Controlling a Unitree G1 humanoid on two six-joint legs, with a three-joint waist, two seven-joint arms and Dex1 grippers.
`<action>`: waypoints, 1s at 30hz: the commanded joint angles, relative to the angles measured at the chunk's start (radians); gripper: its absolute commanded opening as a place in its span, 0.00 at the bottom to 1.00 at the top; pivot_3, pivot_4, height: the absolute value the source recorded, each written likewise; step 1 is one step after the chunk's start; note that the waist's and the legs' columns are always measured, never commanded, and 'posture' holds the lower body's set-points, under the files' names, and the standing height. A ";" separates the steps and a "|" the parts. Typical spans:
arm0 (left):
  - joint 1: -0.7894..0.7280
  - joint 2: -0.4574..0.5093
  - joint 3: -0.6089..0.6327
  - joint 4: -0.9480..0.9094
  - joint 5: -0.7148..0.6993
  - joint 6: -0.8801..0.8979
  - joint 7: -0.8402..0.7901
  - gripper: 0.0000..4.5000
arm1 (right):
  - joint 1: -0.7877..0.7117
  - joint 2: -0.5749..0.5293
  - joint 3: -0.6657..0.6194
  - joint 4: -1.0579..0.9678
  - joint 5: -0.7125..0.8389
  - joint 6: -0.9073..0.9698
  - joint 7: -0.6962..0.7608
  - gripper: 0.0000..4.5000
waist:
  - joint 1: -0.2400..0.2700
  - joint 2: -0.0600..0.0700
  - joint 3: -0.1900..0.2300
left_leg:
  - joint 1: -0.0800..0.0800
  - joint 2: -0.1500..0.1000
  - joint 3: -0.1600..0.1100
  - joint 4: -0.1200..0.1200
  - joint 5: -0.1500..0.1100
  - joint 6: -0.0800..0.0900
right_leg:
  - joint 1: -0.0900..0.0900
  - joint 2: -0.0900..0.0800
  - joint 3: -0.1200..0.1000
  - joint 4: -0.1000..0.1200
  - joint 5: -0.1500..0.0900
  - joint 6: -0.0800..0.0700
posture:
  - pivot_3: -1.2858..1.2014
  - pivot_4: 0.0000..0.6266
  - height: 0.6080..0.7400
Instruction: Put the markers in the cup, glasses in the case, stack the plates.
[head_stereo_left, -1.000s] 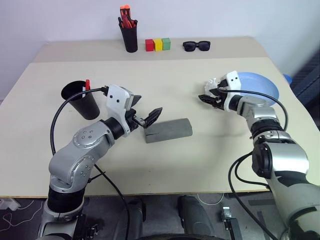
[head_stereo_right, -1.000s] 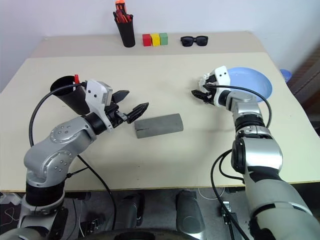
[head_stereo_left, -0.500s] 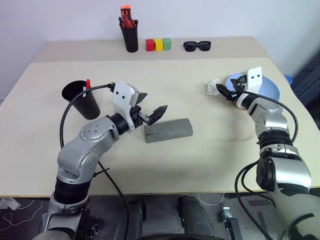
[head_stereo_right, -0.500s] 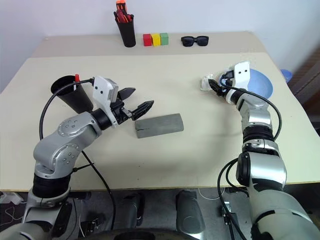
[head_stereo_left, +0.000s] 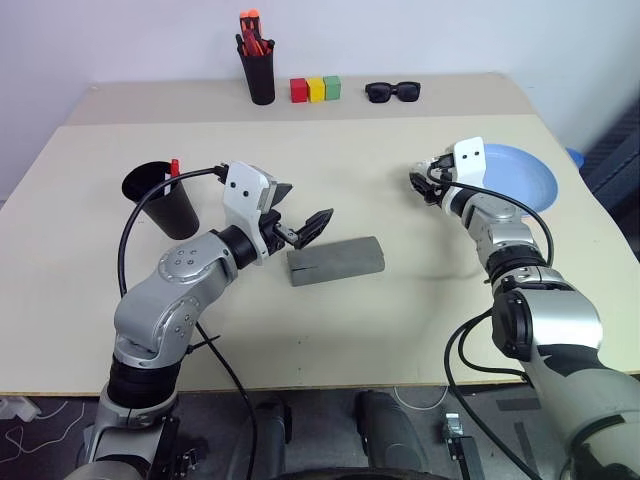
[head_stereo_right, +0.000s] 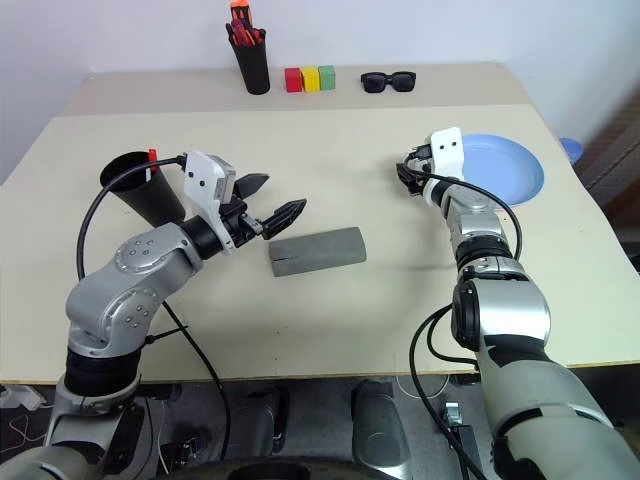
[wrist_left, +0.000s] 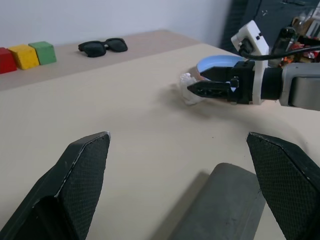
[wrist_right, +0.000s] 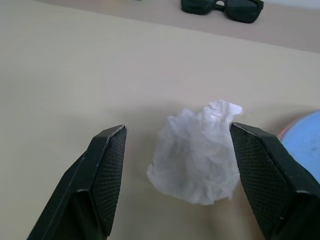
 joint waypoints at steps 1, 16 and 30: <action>0.004 0.003 0.016 -0.045 -0.001 -0.003 0.005 1.00 | -0.045 0.007 0.011 0.009 -0.018 0.001 -0.024 0.74 | 0.000 0.000 0.000 | 0.000 0.000 0.000 0.000 0.000 0.000 | 0.000 0.000 0.000 0.000 0.000 0.000 | 0.52 0.24 1.00; 0.045 0.032 0.030 -0.076 -0.027 0.020 -0.015 1.00 | -0.034 0.028 0.097 0.041 -0.133 -0.023 -0.107 0.00 | -0.002 0.000 0.000 | 0.000 0.000 0.000 0.000 0.000 0.000 | 0.000 0.000 0.000 0.000 0.000 0.000 | 0.52 0.24 1.00; 0.044 0.155 0.029 0.001 -0.070 -0.032 -0.227 1.00 | -0.039 -0.062 0.061 -0.010 -0.102 -0.087 -0.088 0.00 | -0.003 0.000 0.000 | 0.000 0.000 0.000 0.000 0.000 0.000 | 0.000 0.000 0.000 0.000 0.000 0.000 | 0.52 0.24 1.00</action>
